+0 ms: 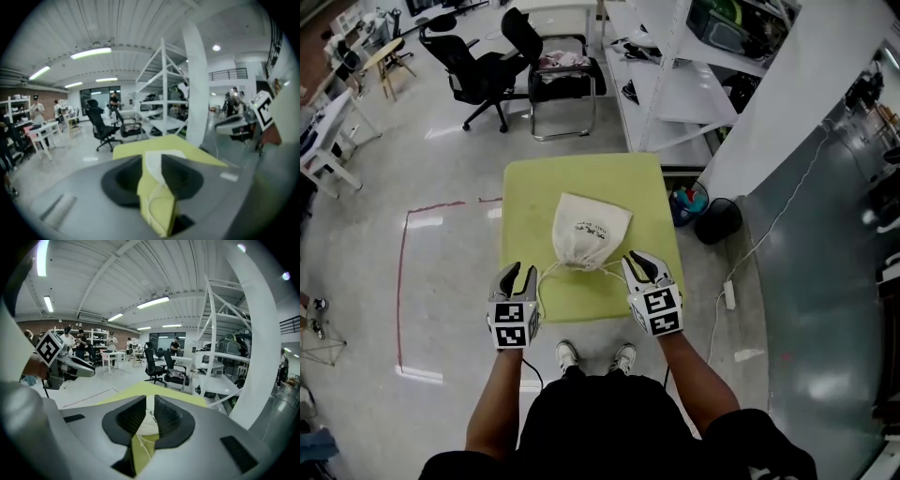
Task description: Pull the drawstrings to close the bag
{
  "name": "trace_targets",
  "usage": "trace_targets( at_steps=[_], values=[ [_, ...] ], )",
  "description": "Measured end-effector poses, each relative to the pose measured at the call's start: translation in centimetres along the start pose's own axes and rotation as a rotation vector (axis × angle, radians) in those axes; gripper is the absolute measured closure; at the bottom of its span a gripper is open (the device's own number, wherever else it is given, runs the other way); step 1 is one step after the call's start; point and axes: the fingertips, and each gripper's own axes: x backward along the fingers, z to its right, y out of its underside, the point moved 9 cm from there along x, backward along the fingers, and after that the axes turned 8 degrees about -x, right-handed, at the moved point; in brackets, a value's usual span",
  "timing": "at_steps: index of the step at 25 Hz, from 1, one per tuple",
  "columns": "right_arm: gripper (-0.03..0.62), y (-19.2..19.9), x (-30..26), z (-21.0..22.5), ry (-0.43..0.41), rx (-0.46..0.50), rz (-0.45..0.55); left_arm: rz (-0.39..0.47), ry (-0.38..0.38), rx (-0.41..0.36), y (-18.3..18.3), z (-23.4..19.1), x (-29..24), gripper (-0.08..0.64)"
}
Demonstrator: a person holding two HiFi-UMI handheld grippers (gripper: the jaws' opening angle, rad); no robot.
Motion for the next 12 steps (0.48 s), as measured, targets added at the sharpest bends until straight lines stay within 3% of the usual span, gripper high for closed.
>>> trace_targets(
  at_steps=[6, 12],
  values=[
    [0.578, -3.8, 1.7, -0.1, 0.034, 0.022, 0.156, 0.104, -0.045, -0.013, -3.4, 0.0, 0.9, 0.551],
    [0.583, -6.8, 2.9, -0.5, 0.040, 0.038, 0.251, 0.204, -0.051, -0.010, -6.4, 0.2, 2.2, 0.554]
  ],
)
